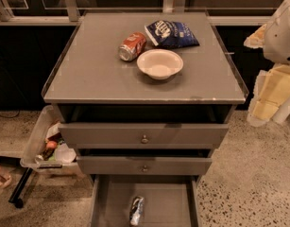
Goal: Pick redbull can from bottom drawer and place on counter
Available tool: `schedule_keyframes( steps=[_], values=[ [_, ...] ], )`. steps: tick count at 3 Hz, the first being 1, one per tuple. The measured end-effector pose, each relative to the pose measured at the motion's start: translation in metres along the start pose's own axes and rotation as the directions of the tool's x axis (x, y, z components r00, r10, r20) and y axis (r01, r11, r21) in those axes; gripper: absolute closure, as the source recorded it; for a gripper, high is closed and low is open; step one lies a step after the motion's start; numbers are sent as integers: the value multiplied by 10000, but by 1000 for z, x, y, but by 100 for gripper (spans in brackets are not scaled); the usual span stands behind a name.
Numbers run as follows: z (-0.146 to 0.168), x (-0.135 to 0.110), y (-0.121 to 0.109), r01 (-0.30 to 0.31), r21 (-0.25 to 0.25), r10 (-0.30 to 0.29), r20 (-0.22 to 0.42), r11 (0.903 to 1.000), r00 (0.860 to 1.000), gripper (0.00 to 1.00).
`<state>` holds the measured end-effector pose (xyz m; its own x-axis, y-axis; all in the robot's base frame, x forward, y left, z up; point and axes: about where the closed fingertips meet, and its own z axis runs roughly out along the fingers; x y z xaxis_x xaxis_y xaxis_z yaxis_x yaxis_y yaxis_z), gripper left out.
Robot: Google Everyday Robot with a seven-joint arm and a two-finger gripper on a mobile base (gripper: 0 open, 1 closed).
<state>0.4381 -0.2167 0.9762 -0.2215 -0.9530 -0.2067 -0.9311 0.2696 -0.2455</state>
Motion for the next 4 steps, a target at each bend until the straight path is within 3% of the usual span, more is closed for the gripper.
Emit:
schedule_keyframes(
  steps=[1, 2, 3, 4],
  values=[
    [0, 0, 0, -2, 2, 2, 1, 10000, 10000, 0],
    [4, 1, 7, -256, 344, 249, 193, 9991, 9995, 0],
    [21, 3, 42, -1665, 498, 1606, 1042, 9848, 9815, 0],
    [70, 6, 82, -3827, -298, 3804, 2046, 9234, 9019, 0]
  ],
)
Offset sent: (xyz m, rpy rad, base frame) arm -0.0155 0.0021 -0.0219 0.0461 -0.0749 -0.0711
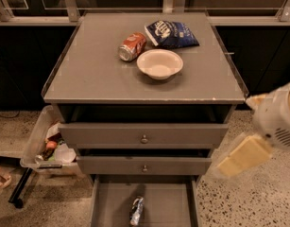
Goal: Pick redbull can from bottom drawer and place on counter
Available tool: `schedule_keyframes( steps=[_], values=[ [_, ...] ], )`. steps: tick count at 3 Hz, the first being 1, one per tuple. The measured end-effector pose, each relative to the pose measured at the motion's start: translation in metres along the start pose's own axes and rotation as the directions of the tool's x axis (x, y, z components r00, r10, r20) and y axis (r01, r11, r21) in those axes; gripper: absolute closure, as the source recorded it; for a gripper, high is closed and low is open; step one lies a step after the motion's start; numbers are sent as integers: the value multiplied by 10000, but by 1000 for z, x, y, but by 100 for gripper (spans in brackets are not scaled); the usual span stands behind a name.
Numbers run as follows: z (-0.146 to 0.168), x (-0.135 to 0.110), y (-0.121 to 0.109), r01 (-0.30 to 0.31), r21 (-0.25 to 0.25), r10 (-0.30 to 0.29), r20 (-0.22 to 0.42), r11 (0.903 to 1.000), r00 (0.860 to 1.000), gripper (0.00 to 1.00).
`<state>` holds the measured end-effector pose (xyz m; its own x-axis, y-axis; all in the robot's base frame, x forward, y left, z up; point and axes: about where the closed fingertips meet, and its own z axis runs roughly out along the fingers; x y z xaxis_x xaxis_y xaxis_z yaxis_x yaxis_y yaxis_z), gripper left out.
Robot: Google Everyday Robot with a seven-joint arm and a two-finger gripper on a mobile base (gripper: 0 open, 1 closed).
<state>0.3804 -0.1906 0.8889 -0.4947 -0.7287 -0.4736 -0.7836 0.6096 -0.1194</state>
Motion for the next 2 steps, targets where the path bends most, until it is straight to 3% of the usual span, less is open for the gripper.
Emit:
schedule_keyframes(
  steps=[1, 2],
  values=[
    [80, 29, 27, -1713, -610, 1717, 19, 9833, 9851, 0],
    [102, 44, 34, -2025, -490, 2025, -57, 9781, 9793, 0]
  ],
)
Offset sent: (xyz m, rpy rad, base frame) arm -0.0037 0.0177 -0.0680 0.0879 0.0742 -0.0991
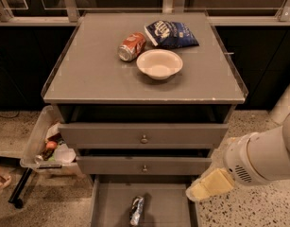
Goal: Pick redbull can from bottom drawer and place on counter
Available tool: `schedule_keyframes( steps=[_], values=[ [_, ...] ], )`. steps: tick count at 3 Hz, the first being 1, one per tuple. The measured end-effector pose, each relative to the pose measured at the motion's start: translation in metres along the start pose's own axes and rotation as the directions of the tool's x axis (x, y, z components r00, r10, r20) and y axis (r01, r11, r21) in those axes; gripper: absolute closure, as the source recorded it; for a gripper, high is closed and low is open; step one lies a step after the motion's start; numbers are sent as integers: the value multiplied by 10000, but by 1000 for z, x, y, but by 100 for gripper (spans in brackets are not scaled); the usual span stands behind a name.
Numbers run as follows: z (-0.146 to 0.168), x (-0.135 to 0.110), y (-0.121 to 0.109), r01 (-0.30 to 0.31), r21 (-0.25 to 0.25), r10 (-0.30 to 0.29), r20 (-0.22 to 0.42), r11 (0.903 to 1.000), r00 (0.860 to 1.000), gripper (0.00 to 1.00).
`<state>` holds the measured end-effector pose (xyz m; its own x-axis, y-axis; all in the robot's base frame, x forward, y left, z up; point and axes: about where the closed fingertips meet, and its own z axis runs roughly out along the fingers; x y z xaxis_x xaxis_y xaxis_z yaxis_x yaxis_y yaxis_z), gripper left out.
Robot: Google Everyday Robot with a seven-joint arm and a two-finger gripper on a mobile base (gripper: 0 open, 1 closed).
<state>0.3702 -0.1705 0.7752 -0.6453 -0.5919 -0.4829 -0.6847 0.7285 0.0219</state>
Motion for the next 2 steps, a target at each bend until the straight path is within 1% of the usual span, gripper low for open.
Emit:
schedule_keyframes(
  steps=[1, 2],
  values=[
    [1, 1, 3, -34, 228, 35, -30, 9997, 10000, 0],
    [48, 21, 20, -706, 116, 709, -239, 9974, 9972, 0]
  ],
)
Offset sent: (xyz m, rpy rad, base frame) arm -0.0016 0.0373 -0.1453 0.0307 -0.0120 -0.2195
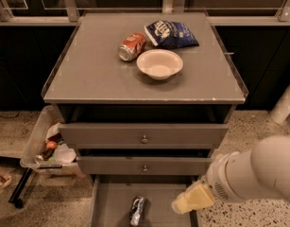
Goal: Pick redbull can from bottom drawer and place on counter
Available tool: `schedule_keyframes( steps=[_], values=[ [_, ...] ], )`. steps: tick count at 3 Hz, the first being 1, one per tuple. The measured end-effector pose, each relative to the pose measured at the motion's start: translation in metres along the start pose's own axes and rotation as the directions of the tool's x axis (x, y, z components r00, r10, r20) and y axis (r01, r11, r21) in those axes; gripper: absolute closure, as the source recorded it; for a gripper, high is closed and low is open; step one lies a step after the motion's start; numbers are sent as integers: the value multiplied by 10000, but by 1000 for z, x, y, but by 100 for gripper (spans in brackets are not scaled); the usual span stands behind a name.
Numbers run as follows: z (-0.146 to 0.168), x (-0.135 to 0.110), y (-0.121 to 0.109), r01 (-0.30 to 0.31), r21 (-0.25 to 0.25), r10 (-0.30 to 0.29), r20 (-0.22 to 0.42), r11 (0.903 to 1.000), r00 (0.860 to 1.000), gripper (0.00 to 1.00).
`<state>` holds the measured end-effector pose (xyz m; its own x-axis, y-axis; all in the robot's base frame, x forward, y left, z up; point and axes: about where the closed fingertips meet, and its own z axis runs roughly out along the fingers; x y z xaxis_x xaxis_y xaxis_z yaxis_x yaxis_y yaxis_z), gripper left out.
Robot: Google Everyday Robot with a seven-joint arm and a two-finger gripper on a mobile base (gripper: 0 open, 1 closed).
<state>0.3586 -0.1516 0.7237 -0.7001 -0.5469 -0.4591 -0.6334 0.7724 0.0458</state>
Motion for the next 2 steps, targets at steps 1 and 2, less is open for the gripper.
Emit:
schedule_keyframes(
  steps=[1, 2],
  values=[
    [64, 28, 22, -1087, -838, 1121, 365, 9905, 9930, 0],
    [103, 5, 14, -1266, -1445, 1565, 2191, 9814, 9631, 0]
  ],
)
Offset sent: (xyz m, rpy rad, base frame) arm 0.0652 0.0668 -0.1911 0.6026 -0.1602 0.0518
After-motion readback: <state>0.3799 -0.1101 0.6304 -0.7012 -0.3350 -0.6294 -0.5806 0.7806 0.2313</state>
